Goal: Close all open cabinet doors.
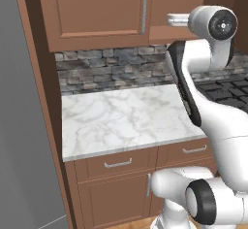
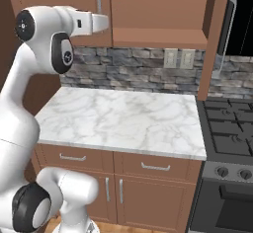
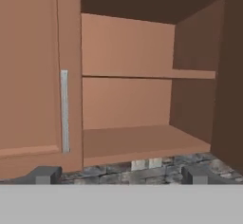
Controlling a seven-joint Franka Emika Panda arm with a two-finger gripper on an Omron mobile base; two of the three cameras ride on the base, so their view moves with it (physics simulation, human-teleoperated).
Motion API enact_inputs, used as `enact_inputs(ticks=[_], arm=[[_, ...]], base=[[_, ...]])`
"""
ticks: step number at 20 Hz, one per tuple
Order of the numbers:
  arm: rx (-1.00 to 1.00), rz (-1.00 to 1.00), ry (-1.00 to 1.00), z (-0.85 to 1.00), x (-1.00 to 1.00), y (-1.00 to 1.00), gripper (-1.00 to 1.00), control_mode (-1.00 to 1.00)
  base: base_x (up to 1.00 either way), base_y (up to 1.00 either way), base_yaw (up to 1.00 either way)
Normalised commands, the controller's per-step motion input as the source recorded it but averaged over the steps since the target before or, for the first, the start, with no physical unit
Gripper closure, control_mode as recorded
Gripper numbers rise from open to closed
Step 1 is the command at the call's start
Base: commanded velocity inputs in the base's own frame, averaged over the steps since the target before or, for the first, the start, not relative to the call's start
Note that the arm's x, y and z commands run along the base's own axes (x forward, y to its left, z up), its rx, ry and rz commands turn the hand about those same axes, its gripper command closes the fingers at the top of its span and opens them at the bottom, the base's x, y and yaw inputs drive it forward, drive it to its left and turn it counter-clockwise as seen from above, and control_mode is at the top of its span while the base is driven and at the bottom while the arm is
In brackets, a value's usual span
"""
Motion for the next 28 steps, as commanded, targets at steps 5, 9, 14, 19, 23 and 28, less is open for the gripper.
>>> enact_inputs(ticks=[5, 9, 14, 19, 23, 28], arm=[[0.12, -0.18, 0.0, 0.09, -1.0, -0.13, -1.0, -1.0], [0.11, -0.18, 0.02, 0.0, -0.86, -0.05, -1.0, -1.0], [0.07, -0.09, 0.07, 0.0, -0.63, -0.1, -1.0, -1.0], [0.02, -0.03, 0.0, 0.0, -0.56, -0.3, -1.0, -1.0], [0.06, 0.0, 0.0, 0.0, -0.6, -0.39, -1.0, -1.0], [0.06, 0.0, -0.01, 0.0, -0.48, -0.43, -1.0, -1.0]], base=[[0.0, 0.0, 0.0], [0.0, 0.0, 0.0], [0.0, 0.0, 0.0], [0.0, 0.0, 0.0], [0.0, 0.0, 0.0], [0.0, 0.0, 0.0]])
